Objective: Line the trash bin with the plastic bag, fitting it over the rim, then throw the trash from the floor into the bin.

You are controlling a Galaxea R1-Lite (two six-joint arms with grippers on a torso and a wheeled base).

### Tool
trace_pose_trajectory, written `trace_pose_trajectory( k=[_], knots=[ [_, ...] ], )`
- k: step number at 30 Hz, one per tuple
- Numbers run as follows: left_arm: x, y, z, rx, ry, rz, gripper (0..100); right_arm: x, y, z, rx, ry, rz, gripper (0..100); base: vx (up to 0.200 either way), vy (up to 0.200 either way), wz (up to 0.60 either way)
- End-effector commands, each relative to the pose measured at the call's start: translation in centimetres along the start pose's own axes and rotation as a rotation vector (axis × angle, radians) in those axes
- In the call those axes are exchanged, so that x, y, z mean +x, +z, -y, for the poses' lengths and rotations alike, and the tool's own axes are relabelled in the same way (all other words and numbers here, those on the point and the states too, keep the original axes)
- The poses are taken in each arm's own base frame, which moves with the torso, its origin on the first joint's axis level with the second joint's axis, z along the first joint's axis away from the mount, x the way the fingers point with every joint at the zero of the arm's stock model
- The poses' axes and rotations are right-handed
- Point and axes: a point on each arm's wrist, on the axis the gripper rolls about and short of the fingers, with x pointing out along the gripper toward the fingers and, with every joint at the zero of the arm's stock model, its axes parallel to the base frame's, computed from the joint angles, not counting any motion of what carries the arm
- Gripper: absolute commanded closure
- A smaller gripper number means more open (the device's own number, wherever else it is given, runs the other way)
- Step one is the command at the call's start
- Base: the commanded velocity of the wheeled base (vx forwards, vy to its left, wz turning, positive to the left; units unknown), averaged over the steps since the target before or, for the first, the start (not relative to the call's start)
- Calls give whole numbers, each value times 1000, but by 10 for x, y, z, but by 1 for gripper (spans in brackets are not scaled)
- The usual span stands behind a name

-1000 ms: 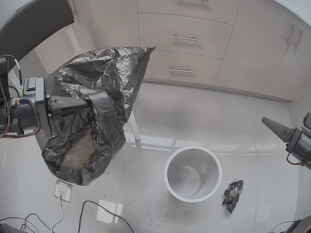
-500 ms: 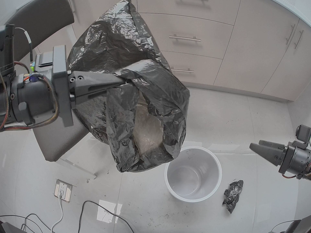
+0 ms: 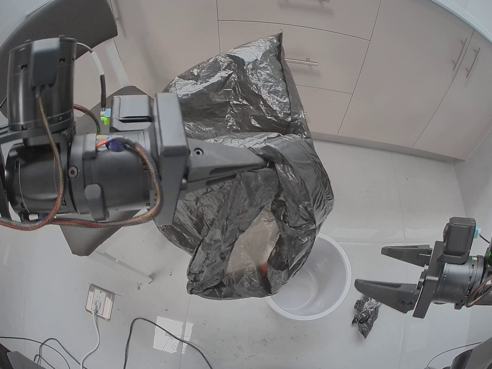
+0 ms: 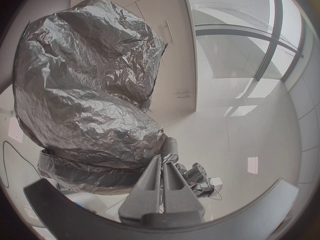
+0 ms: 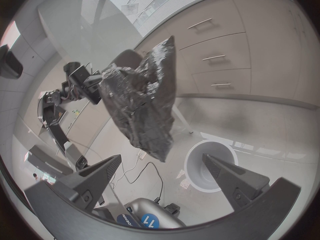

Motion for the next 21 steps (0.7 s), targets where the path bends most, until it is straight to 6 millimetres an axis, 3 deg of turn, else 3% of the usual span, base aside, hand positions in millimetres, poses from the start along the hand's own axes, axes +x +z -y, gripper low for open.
trace_pose_trajectory(
  k=[1,13,21],
  knots=[
    [15,-4,-8,-14,21,-38,100,17,-8,-12,-26,50,-83,0,0,0,0],
    [19,-5,-10,-20,27,-49,100,77,9,-16,-34,-23,-36,0,0,0,0],
    [17,-5,-9,-18,23,-46,100,115,6,-12,-33,-141,-48,0,0,0,0]
  ],
)
